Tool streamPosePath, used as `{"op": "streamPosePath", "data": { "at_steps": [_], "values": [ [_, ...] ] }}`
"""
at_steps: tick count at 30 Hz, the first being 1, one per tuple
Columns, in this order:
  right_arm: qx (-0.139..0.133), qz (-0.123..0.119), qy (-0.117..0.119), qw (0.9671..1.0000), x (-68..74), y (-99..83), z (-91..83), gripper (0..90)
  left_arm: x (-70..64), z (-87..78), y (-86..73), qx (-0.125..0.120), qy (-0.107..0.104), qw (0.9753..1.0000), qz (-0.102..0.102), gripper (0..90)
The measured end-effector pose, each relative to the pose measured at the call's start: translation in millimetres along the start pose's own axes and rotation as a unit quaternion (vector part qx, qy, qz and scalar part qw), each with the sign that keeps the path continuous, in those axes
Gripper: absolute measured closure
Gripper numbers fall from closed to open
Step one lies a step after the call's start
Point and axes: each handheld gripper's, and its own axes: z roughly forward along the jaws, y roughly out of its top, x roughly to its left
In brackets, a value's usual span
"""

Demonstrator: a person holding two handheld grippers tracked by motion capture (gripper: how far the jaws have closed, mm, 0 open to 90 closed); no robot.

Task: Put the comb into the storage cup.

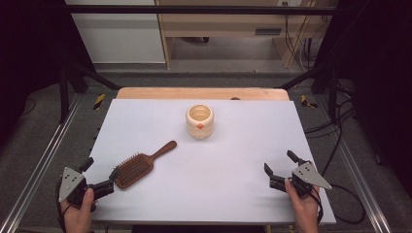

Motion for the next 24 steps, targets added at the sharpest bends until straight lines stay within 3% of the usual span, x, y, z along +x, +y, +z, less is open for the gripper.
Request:
{"op": "streamPosePath", "data": {
  "at_steps": [17, 24],
  "values": [
    [0.002, 0.001, 0.000, 1.0000, 0.1, -0.2, 0.0, 6.3, -2.0, 0.2, 0.0, 0.006, -0.008, 0.9999, 0.002, 2.6],
    [0.003, 0.002, -0.001, 1.0000, 0.0, -0.2, -0.1, 6.1, -4.4, -0.5, 0.4, 0.012, -0.021, 0.9997, 0.002, 3.6]
  ]
}}
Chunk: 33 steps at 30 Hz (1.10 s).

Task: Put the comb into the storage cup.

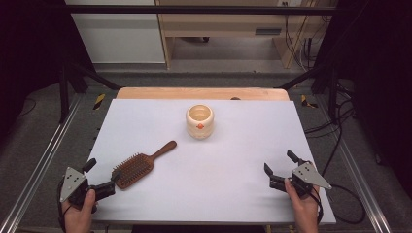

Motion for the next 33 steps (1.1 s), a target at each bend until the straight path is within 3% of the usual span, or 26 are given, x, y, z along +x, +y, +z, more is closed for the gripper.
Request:
{"op": "streamPosePath", "data": {
  "at_steps": [5, 9, 13, 18, 23, 28, 33],
  "values": [
    [0.001, 0.002, -0.001, 1.0000, -0.5, 0.0, -0.3, 6.1, -2.0, -3.0, 0.6, 0.002, -0.007, 1.0000, -0.001, 3.6],
    [0.001, 0.003, 0.000, 1.0000, -0.7, -0.2, -0.4, 6.0, -4.4, -8.4, 3.3, -0.002, 0.000, 1.0000, -0.008, 5.9],
    [0.002, 0.003, -0.001, 1.0000, -1.0, -0.2, -0.3, 5.9, -8.2, -11.6, 4.3, 0.010, 0.006, 0.9999, -0.013, 8.3],
    [0.003, 0.005, -0.002, 1.0000, -1.0, -0.3, -0.3, 5.9, -13.3, -13.7, 4.8, 0.014, -0.005, 0.9998, -0.013, 11.2],
    [0.005, 0.004, 0.000, 1.0000, -0.4, -0.8, 0.6, 5.9, -17.0, -14.1, 4.8, 0.020, -0.004, 0.9998, -0.004, 19.3],
    [0.007, 0.005, -0.001, 1.0000, -0.8, -1.1, 0.9, 5.7, -18.6, -12.0, 3.6, 0.047, -0.013, 0.9988, -0.008, 33.5],
    [0.009, 0.005, -0.001, 0.9999, -0.6, -1.5, 1.4, 5.6, -24.7, -8.6, 2.8, 0.070, -0.029, 0.9971, 0.002, 46.3]
  ]
}}
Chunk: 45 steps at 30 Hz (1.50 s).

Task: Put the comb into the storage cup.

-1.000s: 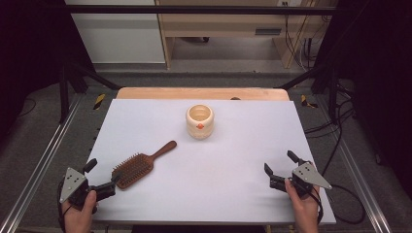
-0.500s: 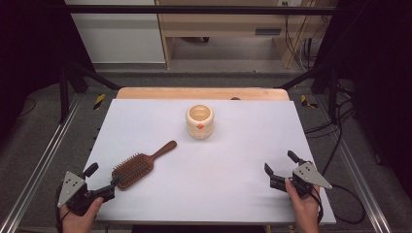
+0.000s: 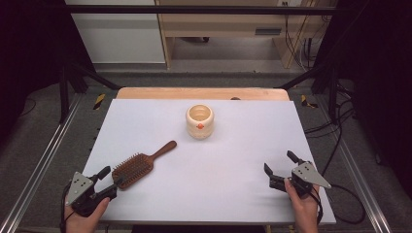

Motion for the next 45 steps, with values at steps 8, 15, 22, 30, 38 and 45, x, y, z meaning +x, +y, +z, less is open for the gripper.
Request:
{"op": "streamPosePath", "data": {
  "at_steps": [8, 15, 22, 30, 38, 45],
  "values": [
    [0.002, 0.002, -0.002, 1.0000, 0.1, -0.4, 0.5, 4.8, -6.6, 3.7, -0.4, 0.022, -0.010, 0.9996, 0.014, 64.9],
    [0.003, 0.005, -0.003, 1.0000, -0.2, -0.8, 0.5, 4.4, -8.1, 5.3, -2.4, 0.050, -0.014, 0.9986, 0.006, 79.7],
    [0.003, 0.005, -0.007, 1.0000, -0.6, -1.2, 1.0, 4.0, -11.9, 9.0, -3.7, 0.076, -0.027, 0.9967, 0.011, 89.6],
    [0.002, 0.005, -0.008, 1.0000, -0.8, -1.0, 0.9, 3.9, -16.9, 17.8, -8.1, 0.124, -0.041, 0.9913, 0.021, 89.9],
    [0.001, 0.005, -0.009, 0.9999, -0.8, -0.7, 0.3, 3.9, -20.2, 22.3, -9.9, 0.142, -0.045, 0.9884, 0.028, 90.0],
    [0.002, 0.005, -0.009, 1.0000, -0.6, -0.9, 0.7, 3.9, -20.5, 24.6, -11.5, 0.155, -0.047, 0.9864, 0.030, 90.0]
  ]
}}
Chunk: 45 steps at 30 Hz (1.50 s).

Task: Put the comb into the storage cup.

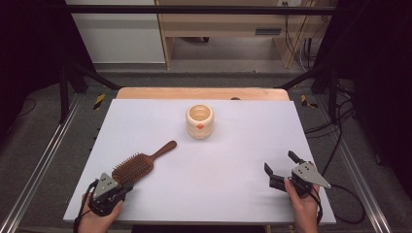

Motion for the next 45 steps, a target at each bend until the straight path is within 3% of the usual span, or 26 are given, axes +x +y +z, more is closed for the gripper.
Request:
{"op": "streamPosePath", "data": {
  "at_steps": [5, 22, 45],
  "values": [
    [0.000, -0.001, 0.000, 1.0000, 0.0, 0.0, 0.0, 3.9, -1.5, 3.3, -0.9, 0.017, -0.001, 0.9998, 0.009, 90.0],
    [0.000, -0.001, 0.000, 1.0000, 0.2, 0.1, 0.0, 4.0, 1.9, 7.9, -3.3, 0.036, 0.015, 0.9992, 0.006, 90.0],
    [0.002, -0.001, 0.002, 1.0000, 0.8, -0.3, 1.1, 4.0, 17.8, 15.9, 0.6, 0.030, 0.042, 0.9986, -0.015, 90.0]
  ]
}}
